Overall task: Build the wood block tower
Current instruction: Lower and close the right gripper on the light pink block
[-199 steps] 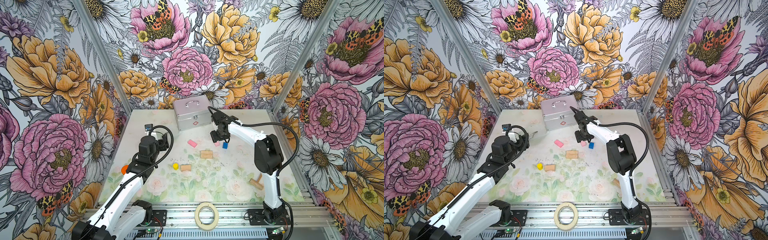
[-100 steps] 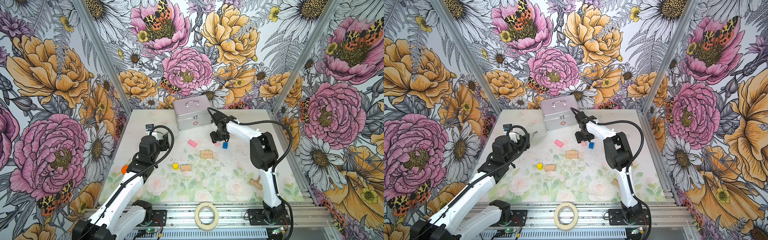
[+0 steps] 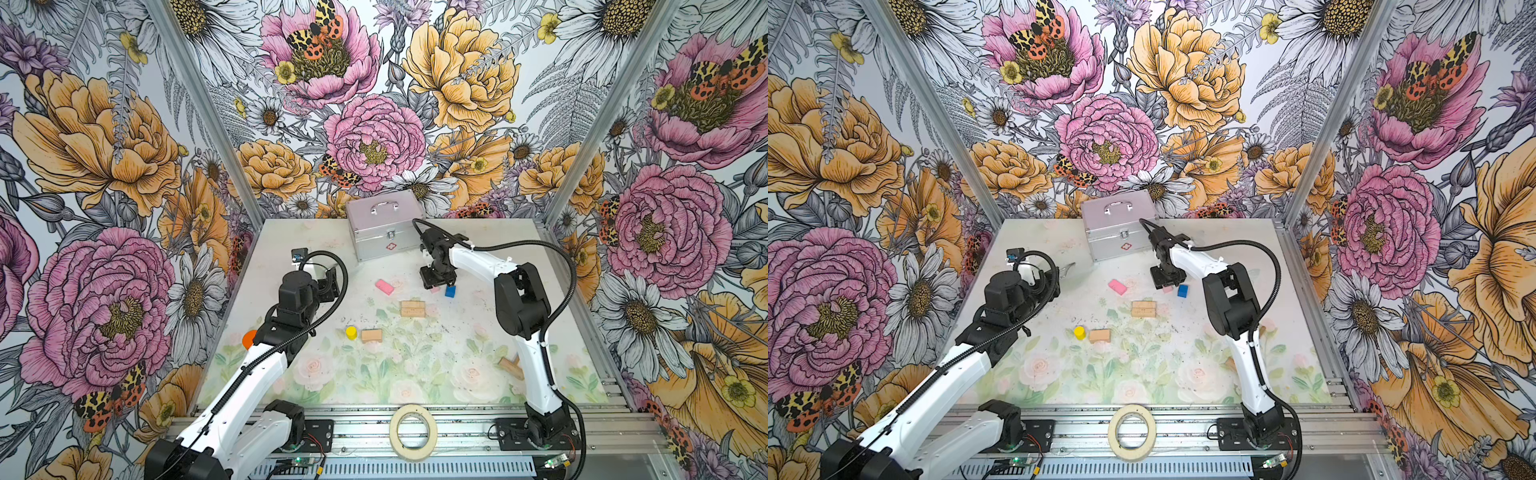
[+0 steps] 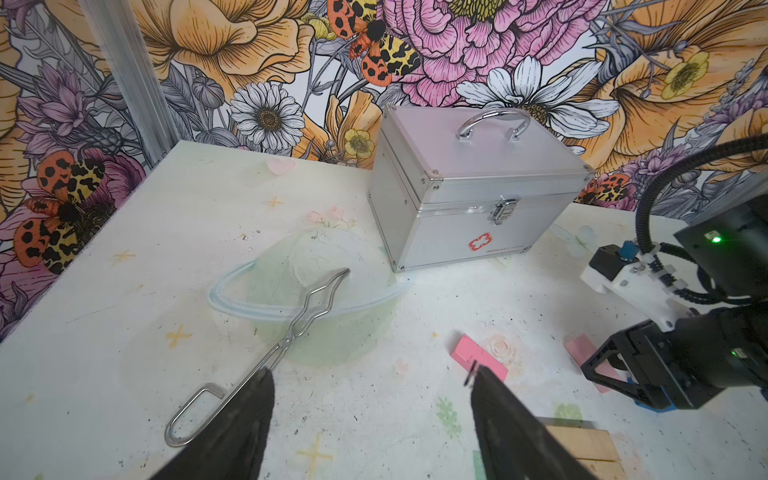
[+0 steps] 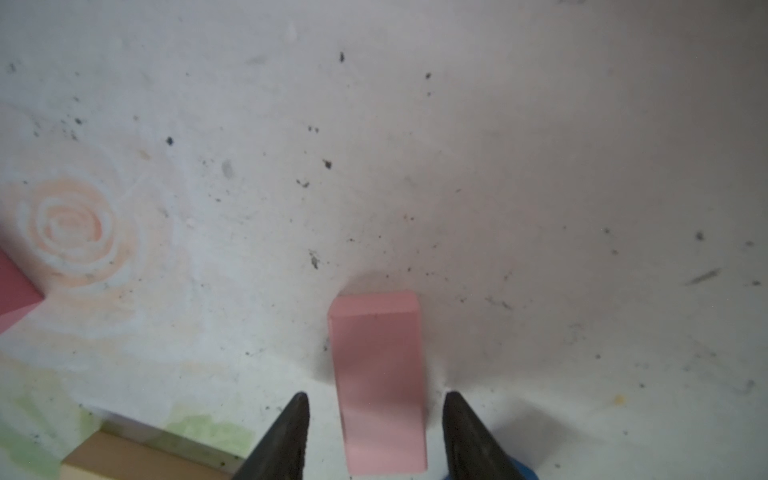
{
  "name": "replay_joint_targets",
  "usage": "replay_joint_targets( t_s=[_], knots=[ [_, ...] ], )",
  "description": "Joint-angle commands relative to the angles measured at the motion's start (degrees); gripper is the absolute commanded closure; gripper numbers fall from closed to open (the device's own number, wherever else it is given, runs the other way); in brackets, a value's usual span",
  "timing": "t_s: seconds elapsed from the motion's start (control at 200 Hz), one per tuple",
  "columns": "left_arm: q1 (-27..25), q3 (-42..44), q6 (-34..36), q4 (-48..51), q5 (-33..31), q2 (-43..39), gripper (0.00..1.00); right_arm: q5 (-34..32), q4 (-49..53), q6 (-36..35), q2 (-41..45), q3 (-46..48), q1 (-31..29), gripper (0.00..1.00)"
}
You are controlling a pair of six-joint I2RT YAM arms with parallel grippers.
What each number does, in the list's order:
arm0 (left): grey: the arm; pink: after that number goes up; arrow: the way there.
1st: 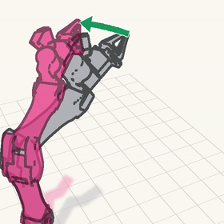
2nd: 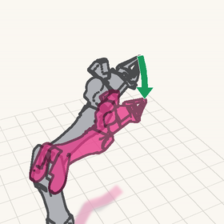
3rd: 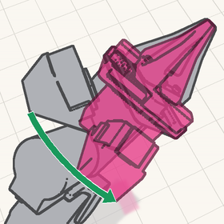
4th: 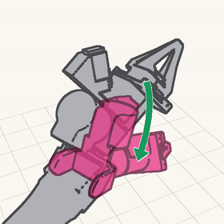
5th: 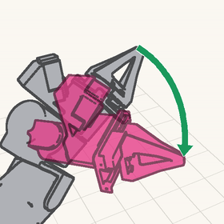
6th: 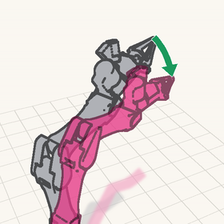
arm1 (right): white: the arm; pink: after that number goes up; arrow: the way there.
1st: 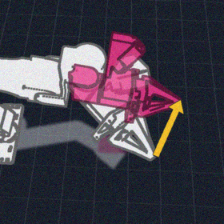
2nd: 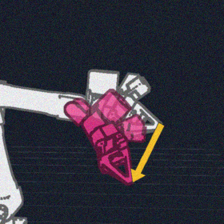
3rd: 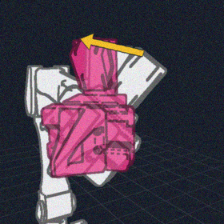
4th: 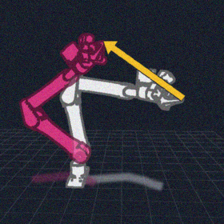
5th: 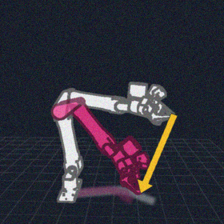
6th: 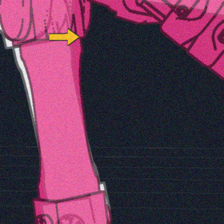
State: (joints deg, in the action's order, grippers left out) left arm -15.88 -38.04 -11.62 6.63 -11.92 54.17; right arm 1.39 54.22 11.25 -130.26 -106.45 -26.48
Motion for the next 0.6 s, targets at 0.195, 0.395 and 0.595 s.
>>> replay_joint_targets(
  t_s=[0.195,0.395,0.595],
  knots=[
    [0.52,-0.5,0.1,-0.88,1.06,0.23,0.24,0.21,-0.08,0.98,-2.02,-1.65,-0.66,0.65],
    [0.58,-0.5,0.22,-0.86,1.02,0.18,0.24,-0.81,-0.08,1.98,-1.65,-1.21,-0.87,0.91],
    [0.76,-0.57,0.25,-0.76,1.1,0.06,0.24,-3.54,0.1,5.46,2.27,-0.16,-1.63,1.0]
  ],
)
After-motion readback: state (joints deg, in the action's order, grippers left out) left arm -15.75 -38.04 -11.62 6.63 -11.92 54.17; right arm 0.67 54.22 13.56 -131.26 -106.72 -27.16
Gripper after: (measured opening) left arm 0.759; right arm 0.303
